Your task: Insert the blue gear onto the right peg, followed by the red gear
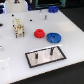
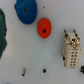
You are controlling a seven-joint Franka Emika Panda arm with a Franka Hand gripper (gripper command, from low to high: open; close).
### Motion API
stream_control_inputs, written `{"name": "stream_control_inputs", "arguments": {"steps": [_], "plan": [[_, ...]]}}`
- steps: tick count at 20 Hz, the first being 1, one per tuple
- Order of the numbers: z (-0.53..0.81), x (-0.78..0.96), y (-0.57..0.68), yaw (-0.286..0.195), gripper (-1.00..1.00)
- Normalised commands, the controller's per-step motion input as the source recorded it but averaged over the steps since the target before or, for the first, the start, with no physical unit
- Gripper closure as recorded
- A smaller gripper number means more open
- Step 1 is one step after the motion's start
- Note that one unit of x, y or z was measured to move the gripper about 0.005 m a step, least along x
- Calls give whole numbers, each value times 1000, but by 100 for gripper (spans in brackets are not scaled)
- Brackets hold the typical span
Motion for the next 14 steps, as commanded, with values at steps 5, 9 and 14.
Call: {"name": "stream_control_inputs", "arguments": {"steps": [5, 9, 14], "plan": [[-289, -207, 582, 0, -100], [-398, -175, 453, 0, -100], [-496, -129, 296, 0, -100]]}}
